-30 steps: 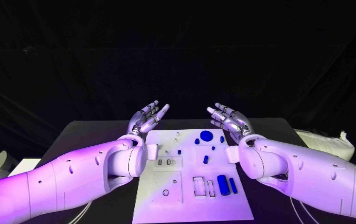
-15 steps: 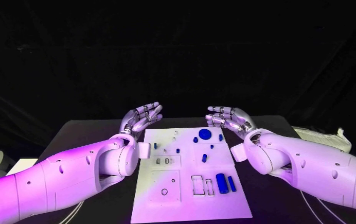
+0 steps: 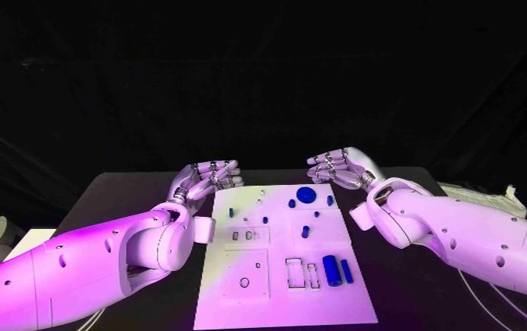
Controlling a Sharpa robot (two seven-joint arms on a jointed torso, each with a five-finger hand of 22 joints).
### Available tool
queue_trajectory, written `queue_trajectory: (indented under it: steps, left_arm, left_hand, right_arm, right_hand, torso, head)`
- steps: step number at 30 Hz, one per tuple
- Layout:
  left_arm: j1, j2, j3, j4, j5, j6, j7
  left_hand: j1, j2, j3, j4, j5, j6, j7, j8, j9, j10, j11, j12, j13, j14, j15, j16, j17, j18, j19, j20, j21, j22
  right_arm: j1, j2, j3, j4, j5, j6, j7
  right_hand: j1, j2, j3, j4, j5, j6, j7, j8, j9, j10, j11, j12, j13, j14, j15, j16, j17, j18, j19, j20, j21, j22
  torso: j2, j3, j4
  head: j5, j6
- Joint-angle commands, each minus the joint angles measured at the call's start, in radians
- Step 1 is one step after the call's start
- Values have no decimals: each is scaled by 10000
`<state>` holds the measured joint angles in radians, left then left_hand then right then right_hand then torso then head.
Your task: Assemble the parts on the task board
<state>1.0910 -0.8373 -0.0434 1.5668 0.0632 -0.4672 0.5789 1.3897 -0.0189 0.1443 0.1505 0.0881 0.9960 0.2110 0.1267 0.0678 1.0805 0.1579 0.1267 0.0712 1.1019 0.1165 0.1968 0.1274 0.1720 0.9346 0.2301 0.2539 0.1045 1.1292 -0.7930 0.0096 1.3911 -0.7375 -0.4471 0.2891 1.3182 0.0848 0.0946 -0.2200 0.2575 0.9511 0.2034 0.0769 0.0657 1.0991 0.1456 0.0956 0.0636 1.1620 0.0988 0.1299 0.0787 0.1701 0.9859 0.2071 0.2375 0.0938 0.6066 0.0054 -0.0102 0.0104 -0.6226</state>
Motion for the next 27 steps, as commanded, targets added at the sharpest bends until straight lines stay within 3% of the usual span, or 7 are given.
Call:
queue_trajectory:
  steps: [1,5,11,13,16,24,27]
  left_arm:
    - [28,-206,20,394,26,594,-28]
    - [55,-520,63,1028,349,702,-108]
    - [89,-708,91,1633,777,711,-94]
    - [104,-752,99,1811,887,691,-80]
    - [150,-800,106,1983,962,670,-73]
    - [266,-970,114,2327,1022,658,-85]
    - [310,-1046,117,2433,1028,648,-93]
  left_hand:
    - [107,7,-10,-97,-57,84,6,-84,-14,108,-21,-63,-16,109,-20,-86,27,132,106,-14,-82,-29]
    - [97,10,-58,-176,-55,161,-15,-195,-22,231,-52,-188,-22,359,-86,-69,142,134,357,-79,-87,-70]
    - [22,-5,-123,-168,-63,153,-1,-262,-28,223,-37,-263,-29,375,-80,-106,173,125,409,-85,-118,-100]
    - [1,-14,-147,-167,-63,147,2,-283,-30,216,-32,-285,-31,363,-73,-126,177,122,416,-84,-132,-111]
    - [-8,-26,-170,-178,-63,139,4,-306,-31,203,-26,-312,-34,347,-66,-150,180,120,420,-80,-148,-123]
    - [-10,-40,-198,-200,-63,130,9,-338,-32,183,-17,-351,-37,320,-55,-186,184,116,423,-74,-173,-141]
    - [-10,-40,-198,-200,-63,130,9,-338,-32,183,-17,-351,-37,320,-55,-186,184,116,423,-74,-173,-141]
  right_arm:
    - [130,-35,23,-21,-3047,547,-473]
    - [334,-75,79,34,-5437,1032,-1386]
    - [527,-95,123,218,-7503,1396,-2360]
    - [616,-133,137,327,-8004,1511,-2682]
    - [741,-150,147,401,-8531,1734,-3081]
    - [938,-52,155,454,-9516,2249,-3749]
    - [985,-4,156,475,-9751,2309,-3852]
  right_hand:
    - [69,-238,545,-571,-202,796,-279,-57,33,1132,-363,-126,18,1413,-520,234,264,135,1570,-647,766,228]
    - [11,-388,624,-629,-219,956,-357,-85,28,1360,-465,-235,20,1901,-670,337,433,131,1951,-832,1114,386]
    - [43,-512,745,-603,-635,1553,-661,60,104,2107,-814,-145,113,3489,-1138,1194,1110,131,3134,-1331,2301,997]
    - [-56,-617,848,-560,-726,1615,-709,-8,93,2187,-837,-234,115,3507,-1209,1813,1551,101,3301,-1443,2698,1235]
    - [-180,-654,1028,-485,-787,1558,-707,-112,66,2070,-834,-340,75,3514,-1214,2373,1972,84,3325,-1479,3025,1446]
    - [-520,-1012,1608,-214,-1076,1393,-706,-141,52,1297,-779,-360,-17,3442,-1138,3888,3052,75,3286,-1460,3983,2107]
    - [-573,-1253,1991,-20,-1108,1334,-701,-133,62,1161,-745,-326,0,3369,-1091,4613,3572,-69,3396,-1420,5350,3625]
  torso:
    - [383,-12,95]
    - [710,-39,189]
    - [1002,-62,336]
    - [1088,-70,395]
    - [1198,-85,492]
    - [1438,-104,567]
    - [1525,-99,578]
  head:
    - [-69,81]
    - [-162,167]
    - [-313,218]
    - [-367,277]
    - [-452,270]
    - [-589,313]
    - [-611,336]
